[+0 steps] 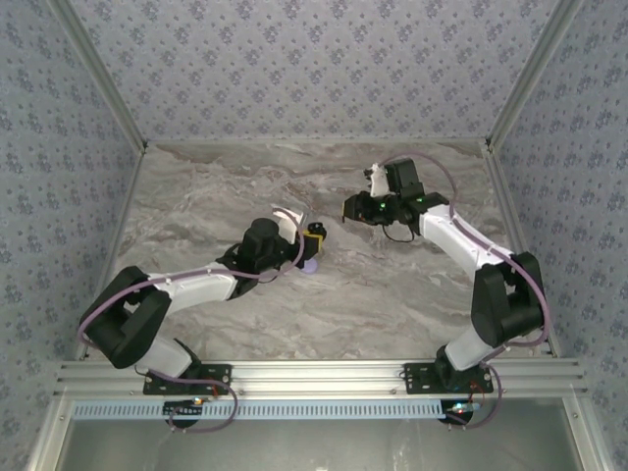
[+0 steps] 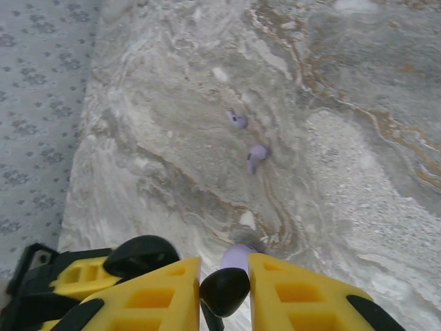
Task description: Insert the wireless bluetooth earbuds into the charging case
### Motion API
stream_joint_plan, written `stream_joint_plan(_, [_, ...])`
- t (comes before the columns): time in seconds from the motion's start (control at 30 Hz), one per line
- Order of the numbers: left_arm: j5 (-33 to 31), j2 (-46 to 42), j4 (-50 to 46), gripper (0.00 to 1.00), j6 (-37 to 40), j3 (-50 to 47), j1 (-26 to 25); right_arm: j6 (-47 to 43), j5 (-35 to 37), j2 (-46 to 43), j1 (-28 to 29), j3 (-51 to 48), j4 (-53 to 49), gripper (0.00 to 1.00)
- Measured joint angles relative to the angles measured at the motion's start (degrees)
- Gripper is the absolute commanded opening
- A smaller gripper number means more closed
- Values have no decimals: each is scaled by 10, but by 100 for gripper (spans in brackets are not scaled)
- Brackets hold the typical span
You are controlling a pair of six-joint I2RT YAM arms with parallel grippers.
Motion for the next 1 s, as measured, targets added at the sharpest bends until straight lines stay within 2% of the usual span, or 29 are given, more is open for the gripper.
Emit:
stream_joint_plan(0.43, [56, 0, 86, 10, -11, 0, 0, 0, -26, -61, 23, 27, 27, 24])
stream_joint_plan(1.0, [89, -2, 115, 11, -36, 22, 0, -5, -39, -108, 37, 27, 41, 24])
